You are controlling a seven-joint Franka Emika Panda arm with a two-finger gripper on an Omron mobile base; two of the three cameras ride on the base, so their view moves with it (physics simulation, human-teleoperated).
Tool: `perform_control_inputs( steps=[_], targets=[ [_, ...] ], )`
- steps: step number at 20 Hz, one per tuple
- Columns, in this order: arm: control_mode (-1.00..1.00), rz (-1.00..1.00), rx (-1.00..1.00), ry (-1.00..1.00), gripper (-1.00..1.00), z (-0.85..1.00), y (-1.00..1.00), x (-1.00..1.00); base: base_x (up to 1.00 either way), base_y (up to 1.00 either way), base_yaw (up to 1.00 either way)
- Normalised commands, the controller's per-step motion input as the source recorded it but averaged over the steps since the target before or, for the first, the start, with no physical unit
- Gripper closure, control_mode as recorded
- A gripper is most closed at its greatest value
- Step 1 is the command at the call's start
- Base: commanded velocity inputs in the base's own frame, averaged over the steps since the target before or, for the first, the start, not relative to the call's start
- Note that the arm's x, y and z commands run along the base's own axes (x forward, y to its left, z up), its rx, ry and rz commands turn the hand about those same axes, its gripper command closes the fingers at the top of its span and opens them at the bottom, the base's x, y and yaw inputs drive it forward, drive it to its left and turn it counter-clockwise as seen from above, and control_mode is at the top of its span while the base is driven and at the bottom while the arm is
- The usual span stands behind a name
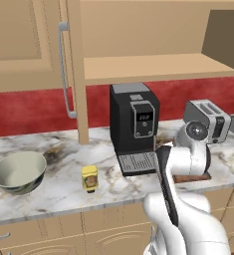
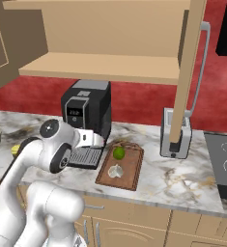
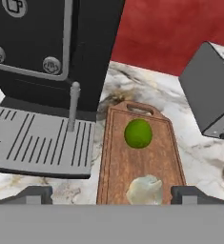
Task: Open the cabinet. Place the bowl and condiment on the counter. Then place the lime and garlic on the cutting board.
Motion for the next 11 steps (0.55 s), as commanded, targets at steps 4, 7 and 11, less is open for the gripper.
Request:
perform_control_inputs(
  steps=[4, 7, 11],
  targets=[
    [-1.00, 0.00, -0.18, -0.01, -1.00, 0.97, 0.84, -0.26, 0.00, 0.00, 0.00],
    [-1.00, 0.00, -0.06, 0.00, -1.00, 0.98, 0.48, -0.21, 0.00, 0.00, 0.00],
    [-1.00, 0.00, 0.04, 0.01, -1.00, 0.66, 0.04, -0.19, 0.00, 0.00, 0.00]
  ],
)
